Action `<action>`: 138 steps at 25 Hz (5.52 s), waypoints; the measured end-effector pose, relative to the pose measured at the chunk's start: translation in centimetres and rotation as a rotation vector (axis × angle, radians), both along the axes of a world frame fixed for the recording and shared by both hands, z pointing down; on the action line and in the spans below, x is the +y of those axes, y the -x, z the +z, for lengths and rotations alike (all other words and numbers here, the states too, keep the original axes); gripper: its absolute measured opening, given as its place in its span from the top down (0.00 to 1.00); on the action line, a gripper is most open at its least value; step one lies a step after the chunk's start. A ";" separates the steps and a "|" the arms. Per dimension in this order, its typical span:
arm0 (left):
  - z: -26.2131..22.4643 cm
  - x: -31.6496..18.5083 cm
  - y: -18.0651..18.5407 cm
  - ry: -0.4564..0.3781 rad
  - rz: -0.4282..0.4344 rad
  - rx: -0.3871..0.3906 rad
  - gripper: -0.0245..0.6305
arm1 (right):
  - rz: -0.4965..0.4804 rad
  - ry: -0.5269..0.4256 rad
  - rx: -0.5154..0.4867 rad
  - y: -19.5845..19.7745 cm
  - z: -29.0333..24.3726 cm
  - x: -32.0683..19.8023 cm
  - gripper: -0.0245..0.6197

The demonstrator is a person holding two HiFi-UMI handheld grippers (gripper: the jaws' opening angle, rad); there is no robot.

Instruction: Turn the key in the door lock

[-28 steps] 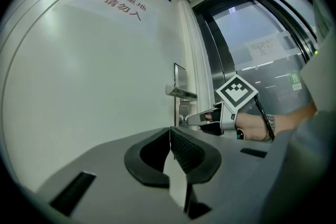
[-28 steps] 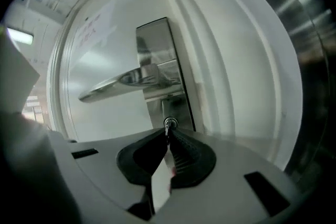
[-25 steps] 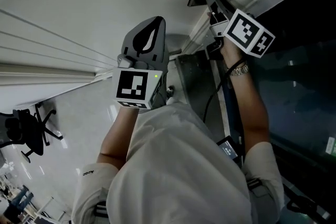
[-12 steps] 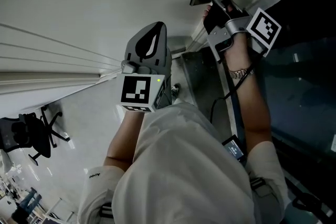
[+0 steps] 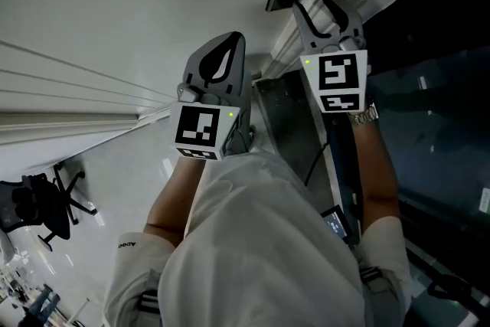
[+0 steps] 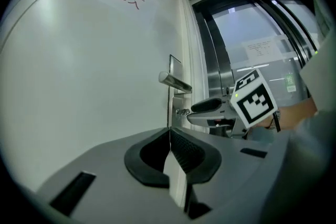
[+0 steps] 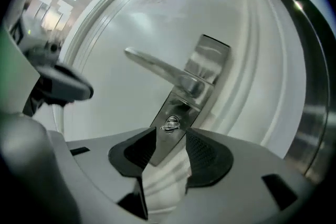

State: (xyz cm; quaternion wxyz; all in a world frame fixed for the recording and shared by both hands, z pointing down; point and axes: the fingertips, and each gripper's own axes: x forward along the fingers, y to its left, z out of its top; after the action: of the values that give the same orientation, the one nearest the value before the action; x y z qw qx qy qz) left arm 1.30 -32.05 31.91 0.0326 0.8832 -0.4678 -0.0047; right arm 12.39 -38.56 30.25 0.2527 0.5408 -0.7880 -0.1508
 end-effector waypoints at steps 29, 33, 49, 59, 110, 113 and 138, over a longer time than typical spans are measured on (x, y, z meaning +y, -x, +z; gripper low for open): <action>0.5 0.4 -0.4 -0.007 0.004 0.031 0.95 | 0.116 -0.281 0.692 1.3 0.6 -1.7 0.83; 0.5 0.1 -0.8 -0.009 0.002 0.041 0.95 | 0.109 -0.254 0.576 1.3 0.5 -1.9 0.84; 0.5 0.3 -0.9 -0.012 -0.019 0.021 0.95 | 0.091 0.116 -0.525 0.2 0.2 -2.2 0.95; 0.4 0.5 -0.8 -0.010 -0.033 0.026 0.95 | 0.130 0.462 -1.704 -0.7 0.8 -2.3 0.95; 1.6 1.1 1.0 0.011 -0.065 -0.019 0.95 | 0.103 0.143 -0.750 -0.3 -0.4 -2.2 0.94; 1.4 1.4 0.9 0.007 -0.061 -0.021 0.95 | 0.092 0.246 -0.987 -0.7 -0.2 -2.3 0.94; 1.7 1.7 0.7 0.019 -0.041 -0.019 0.95 | -0.008 0.042 -0.236 0.2 1.8 -0.6 0.76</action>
State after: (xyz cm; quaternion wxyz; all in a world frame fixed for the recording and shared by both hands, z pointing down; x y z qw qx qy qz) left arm 0.63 -30.33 33.65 0.0366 0.8731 -0.4861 0.0073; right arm 12.21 -39.16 32.01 0.1691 0.5461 -0.8174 -0.0707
